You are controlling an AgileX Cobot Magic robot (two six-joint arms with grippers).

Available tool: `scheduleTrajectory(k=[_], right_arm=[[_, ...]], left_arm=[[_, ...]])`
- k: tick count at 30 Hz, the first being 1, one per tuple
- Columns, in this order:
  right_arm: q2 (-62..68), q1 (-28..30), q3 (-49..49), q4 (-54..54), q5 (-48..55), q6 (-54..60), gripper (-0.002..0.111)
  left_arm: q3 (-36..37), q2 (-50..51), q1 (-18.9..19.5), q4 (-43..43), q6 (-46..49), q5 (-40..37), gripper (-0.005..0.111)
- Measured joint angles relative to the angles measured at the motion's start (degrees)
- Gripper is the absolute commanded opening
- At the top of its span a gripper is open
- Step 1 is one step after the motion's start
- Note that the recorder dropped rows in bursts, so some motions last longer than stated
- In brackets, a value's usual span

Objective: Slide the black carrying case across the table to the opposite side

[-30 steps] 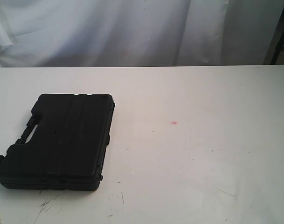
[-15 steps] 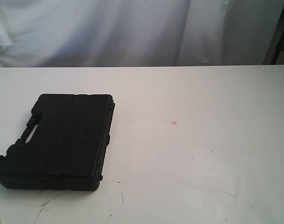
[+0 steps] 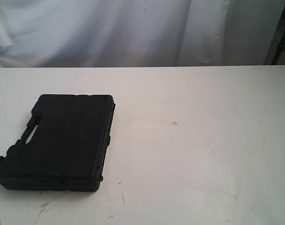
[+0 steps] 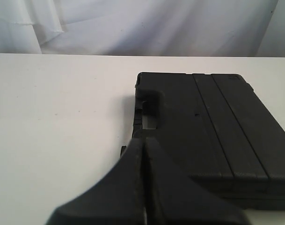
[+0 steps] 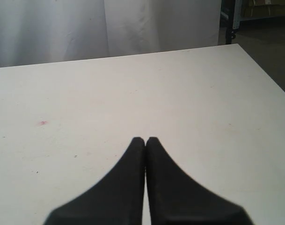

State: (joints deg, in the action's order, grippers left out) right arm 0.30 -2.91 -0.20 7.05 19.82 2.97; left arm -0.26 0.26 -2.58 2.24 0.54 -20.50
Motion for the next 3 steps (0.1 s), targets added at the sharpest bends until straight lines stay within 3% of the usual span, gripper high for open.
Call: scheduleTrajectory(k=[3], right_arm=[[0.0,0.0,0.0,0.0,0.0,0.0,0.0]], left_arm=[[0.0,0.0,0.0,0.0,0.0,0.0,0.0]])
